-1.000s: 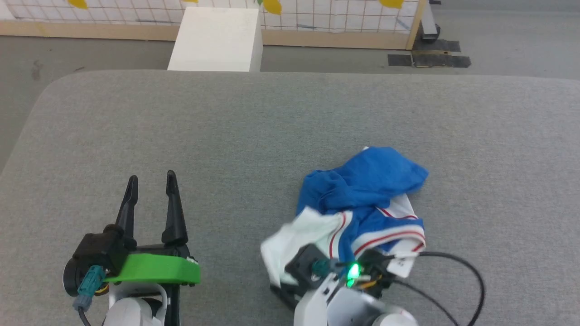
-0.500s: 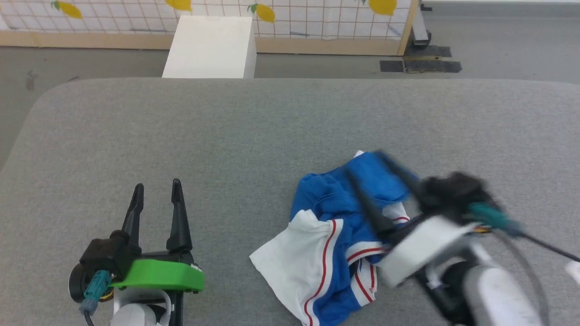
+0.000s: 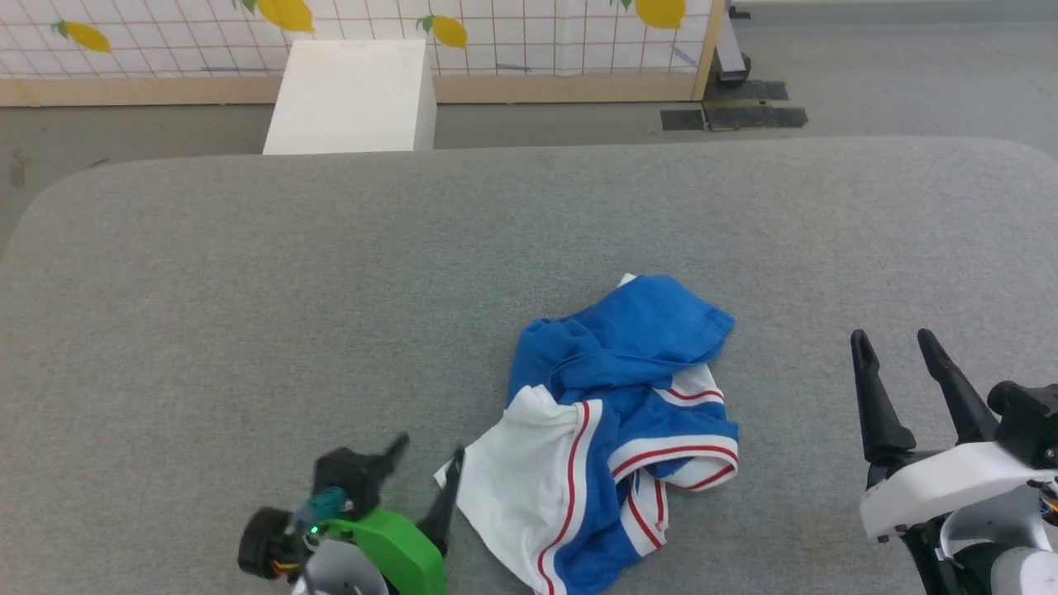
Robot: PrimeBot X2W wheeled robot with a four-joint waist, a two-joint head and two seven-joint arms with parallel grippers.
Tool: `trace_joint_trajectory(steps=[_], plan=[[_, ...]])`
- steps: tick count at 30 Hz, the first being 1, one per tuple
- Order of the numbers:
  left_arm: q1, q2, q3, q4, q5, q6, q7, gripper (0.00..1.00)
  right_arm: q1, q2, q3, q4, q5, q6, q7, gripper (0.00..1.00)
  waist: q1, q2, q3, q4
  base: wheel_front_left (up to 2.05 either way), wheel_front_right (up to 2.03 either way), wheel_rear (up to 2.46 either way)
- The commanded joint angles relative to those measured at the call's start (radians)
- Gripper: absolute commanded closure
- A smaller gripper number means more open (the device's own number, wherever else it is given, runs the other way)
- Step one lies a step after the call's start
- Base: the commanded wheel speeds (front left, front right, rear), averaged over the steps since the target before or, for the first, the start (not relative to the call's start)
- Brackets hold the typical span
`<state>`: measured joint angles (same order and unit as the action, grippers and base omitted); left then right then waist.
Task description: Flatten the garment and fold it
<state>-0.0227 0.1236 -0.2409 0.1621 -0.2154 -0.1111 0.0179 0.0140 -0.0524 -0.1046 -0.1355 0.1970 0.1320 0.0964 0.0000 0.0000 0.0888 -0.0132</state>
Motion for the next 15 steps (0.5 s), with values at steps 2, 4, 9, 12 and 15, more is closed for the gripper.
trace_joint_trajectory(steps=[2, 4, 9, 12, 15], plan=[[-0.019, 0.004, -0.008, 0.047, -0.006, 0.002, 0.068, 0.00, 0.002, 0.002, 0.011, 0.007, 0.019, -0.001, -0.003, 0.00, 0.0000, 0.0000, 0.016, -0.014, 0.00, 0.00, 0.00], [-0.049, -0.005, -0.015, 0.087, -0.001, 0.023, 0.125, 0.00, -0.006, 0.002, 0.023, 0.013, 0.029, -0.001, -0.004, 0.00, 0.0000, 0.0000, 0.026, -0.024, 0.00, 0.00, 0.00], [-0.111, -0.032, -0.028, 0.162, -0.011, 0.064, 0.232, 0.00, -0.024, 0.002, 0.048, 0.023, 0.039, -0.001, -0.008, 0.00, 0.0000, 0.0000, 0.046, -0.044, 0.00, 0.00, 0.00], [-0.126, -0.035, -0.059, 0.216, -0.011, 0.060, 0.363, 0.18, -0.027, 0.002, 0.060, 0.030, 0.042, -0.001, -0.010, 0.00, 0.0000, 0.0000, 0.048, -0.054, 0.00, 0.00, 0.00], [-0.129, -0.023, -0.078, 0.213, -0.011, 0.047, 0.408, 1.00, -0.027, 0.002, 0.063, 0.035, 0.042, -0.001, -0.011, 0.00, 0.0000, 0.0000, 0.045, -0.059, 0.00, 0.00, 0.00]])
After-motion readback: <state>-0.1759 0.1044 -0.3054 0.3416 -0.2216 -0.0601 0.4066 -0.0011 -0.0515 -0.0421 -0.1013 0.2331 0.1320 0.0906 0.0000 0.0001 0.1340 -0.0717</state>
